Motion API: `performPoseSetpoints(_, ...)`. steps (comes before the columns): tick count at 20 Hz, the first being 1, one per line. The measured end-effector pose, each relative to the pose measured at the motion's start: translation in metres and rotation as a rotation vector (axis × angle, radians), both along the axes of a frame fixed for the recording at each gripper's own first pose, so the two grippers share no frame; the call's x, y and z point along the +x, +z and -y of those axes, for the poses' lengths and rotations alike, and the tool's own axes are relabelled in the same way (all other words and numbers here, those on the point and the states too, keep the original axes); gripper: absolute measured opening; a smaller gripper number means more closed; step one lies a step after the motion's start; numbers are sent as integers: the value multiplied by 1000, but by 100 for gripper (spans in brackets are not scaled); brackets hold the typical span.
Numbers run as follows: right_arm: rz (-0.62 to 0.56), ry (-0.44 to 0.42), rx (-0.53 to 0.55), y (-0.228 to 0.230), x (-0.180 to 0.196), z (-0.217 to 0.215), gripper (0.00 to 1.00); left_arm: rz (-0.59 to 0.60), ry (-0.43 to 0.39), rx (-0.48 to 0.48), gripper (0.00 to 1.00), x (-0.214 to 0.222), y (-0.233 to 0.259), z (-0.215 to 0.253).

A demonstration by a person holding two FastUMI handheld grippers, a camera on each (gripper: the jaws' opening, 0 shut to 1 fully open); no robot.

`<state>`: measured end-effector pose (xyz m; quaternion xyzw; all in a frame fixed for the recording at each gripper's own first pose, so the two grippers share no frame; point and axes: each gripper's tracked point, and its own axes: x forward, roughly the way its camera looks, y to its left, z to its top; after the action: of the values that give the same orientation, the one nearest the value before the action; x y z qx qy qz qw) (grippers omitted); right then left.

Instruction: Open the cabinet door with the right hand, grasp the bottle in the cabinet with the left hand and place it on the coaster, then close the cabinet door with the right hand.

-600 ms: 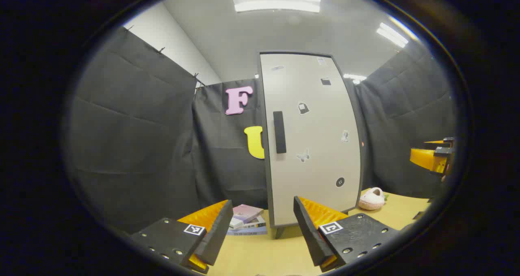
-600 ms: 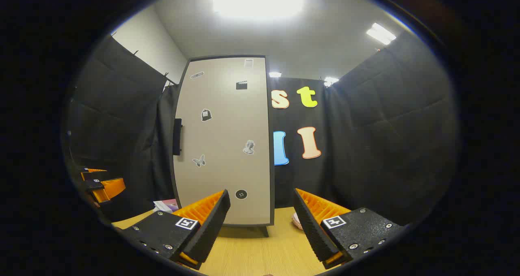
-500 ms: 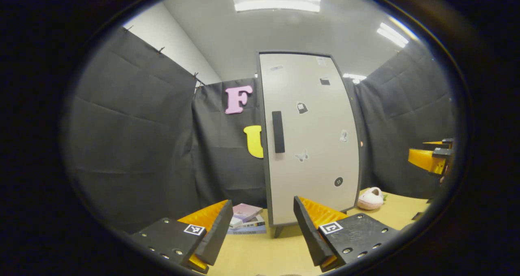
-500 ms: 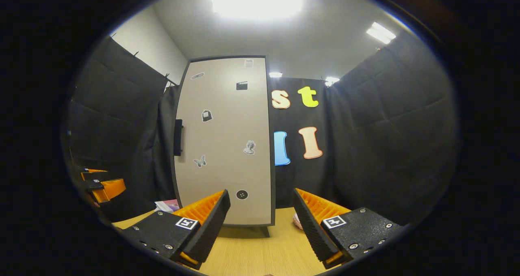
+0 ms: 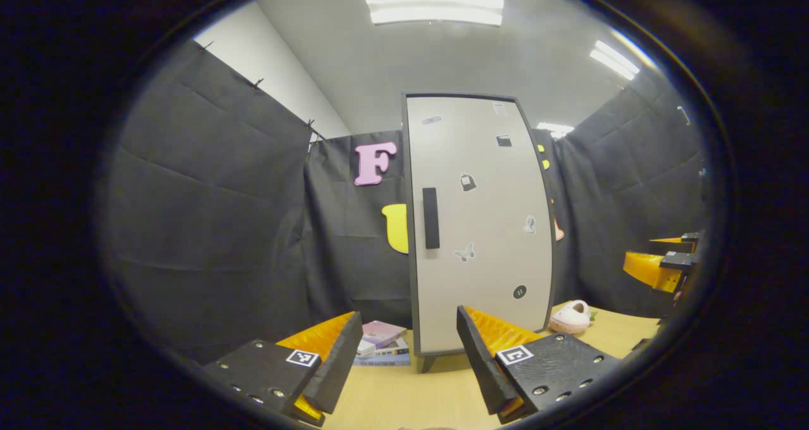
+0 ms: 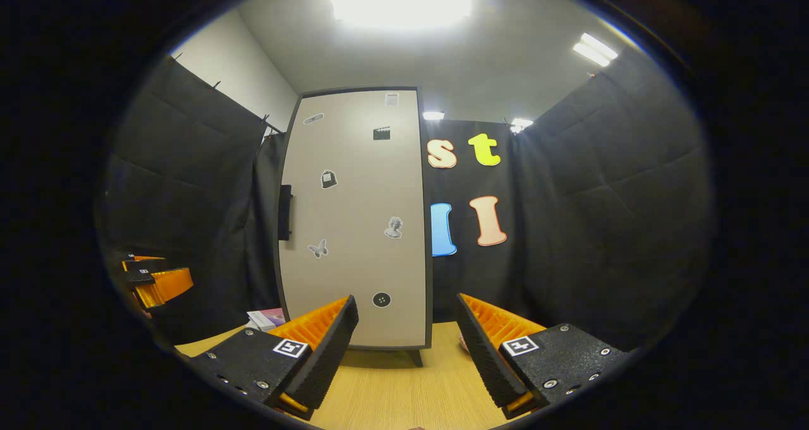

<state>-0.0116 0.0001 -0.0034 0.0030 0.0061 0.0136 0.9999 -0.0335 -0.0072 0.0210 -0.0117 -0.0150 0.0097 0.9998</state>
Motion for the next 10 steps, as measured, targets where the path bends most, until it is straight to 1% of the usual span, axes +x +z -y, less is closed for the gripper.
performPoseSetpoints(7,29,2,13,12,1,-3,96,-11,4,0,86,2,-4,-3)
performPoseSetpoints(8,32,6,13,14,2,-5,96,-8,7,1,89,2,-2,-4)
performPoseSetpoints(9,35,11,16,17,4,-7,96,-6,11,3,86,0,-1,-7)
performPoseSetpoints(10,37,20,20,20,8,-11,96,-4,17,3,86,0,-1,-9)
